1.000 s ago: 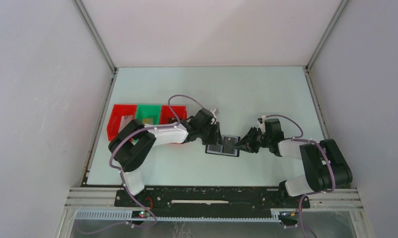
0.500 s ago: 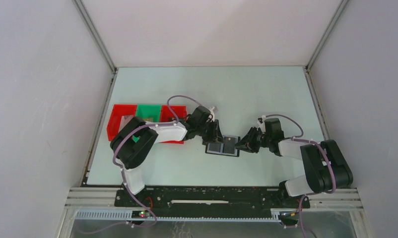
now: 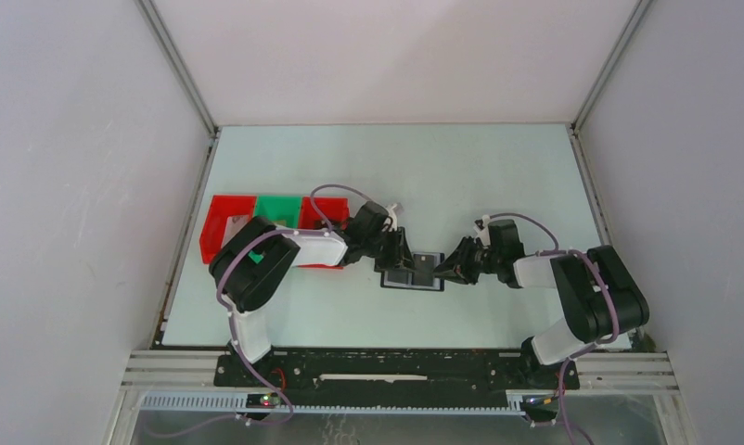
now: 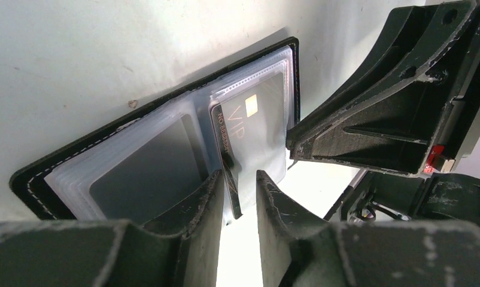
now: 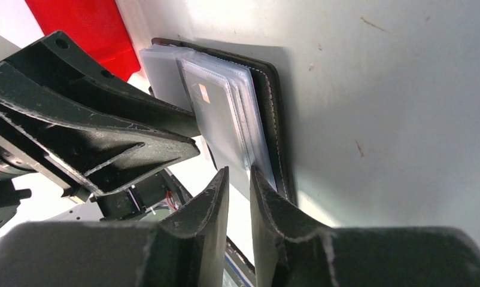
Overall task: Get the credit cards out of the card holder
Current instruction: Remove the credit card from the card holder.
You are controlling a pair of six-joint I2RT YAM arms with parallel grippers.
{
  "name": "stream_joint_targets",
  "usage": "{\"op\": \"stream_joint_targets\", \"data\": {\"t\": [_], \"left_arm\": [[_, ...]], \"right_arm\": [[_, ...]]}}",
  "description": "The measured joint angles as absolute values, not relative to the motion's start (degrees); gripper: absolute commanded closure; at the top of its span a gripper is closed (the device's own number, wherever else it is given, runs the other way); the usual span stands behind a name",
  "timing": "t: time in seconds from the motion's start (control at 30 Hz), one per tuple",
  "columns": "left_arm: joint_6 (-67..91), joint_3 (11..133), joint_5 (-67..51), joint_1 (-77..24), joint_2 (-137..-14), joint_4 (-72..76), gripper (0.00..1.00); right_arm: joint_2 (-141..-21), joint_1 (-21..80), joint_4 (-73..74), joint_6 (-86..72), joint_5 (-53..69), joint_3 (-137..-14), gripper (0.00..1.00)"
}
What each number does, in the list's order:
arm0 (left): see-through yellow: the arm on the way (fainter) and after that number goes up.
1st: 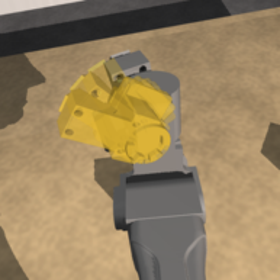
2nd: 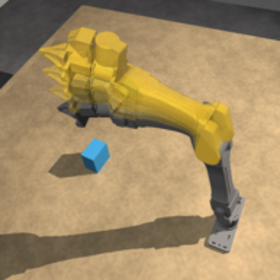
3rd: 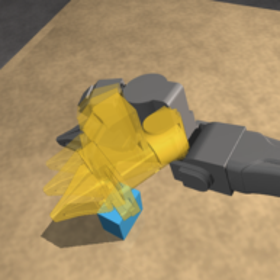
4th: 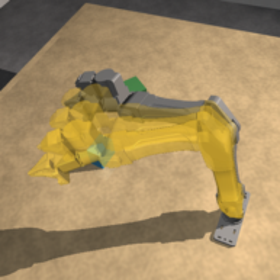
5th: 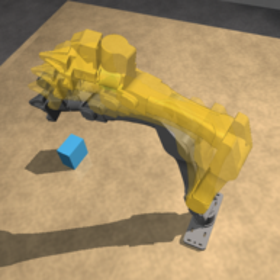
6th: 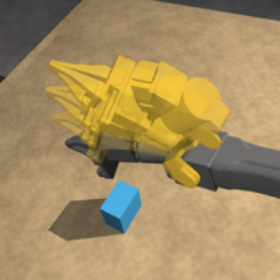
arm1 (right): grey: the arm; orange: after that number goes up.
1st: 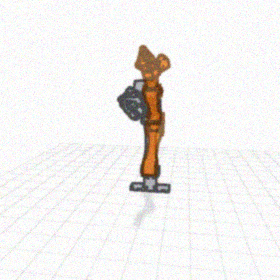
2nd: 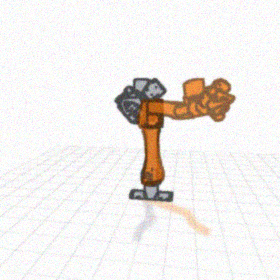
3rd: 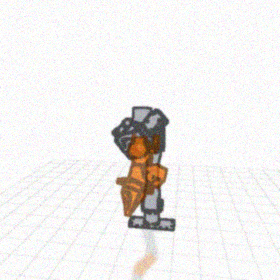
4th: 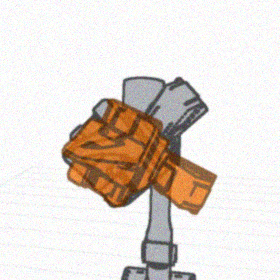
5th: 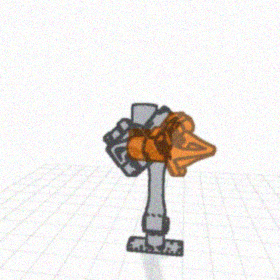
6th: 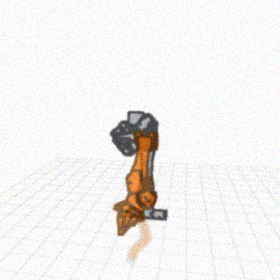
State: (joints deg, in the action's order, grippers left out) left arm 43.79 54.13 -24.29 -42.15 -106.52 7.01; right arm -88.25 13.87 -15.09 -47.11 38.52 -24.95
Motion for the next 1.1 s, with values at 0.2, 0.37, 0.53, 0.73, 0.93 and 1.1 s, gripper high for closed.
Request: {"op": "stream_joint_targets", "data": {"t": [0.2,0.37,0.53,0.73,0.93,1.1], "left_arm": [[44.6,52.4,-26.3,-40.7,-106.5,9.5,0.67],[44.6,52.2,-27.4,-40.4,-106.9,10.5,0.68],[44.9,52.1,-29.2,-40.1,-108.0,12.3,0.77],[45.0,51.4,-29.4,-39.7,-108.4,13.0,1.00],[45.0,51.4,-29.3,-39.7,-108.4,12.9,1.00],[44.7,51.4,-28.8,-39.7,-107.8,12.3,1.00]], "right_arm": [[-90.0,13.9,-17.6,-48.4,39.8,-25.0,0.72],[-90.4,14.0,-18.3,-48.8,40.0,-25.0,0.73],[-90.4,14.0,-18.3,-49.0,40.0,-25.0,0.73],[-90.4,14.0,-18.3,-49.0,40.0,-25.0,0.73],[-90.4,14.0,-18.3,-48.9,40.0,-25.0,0.73],[-90.4,13.9,-18.2,-48.9,40.0,-25.0,0.73]]}}
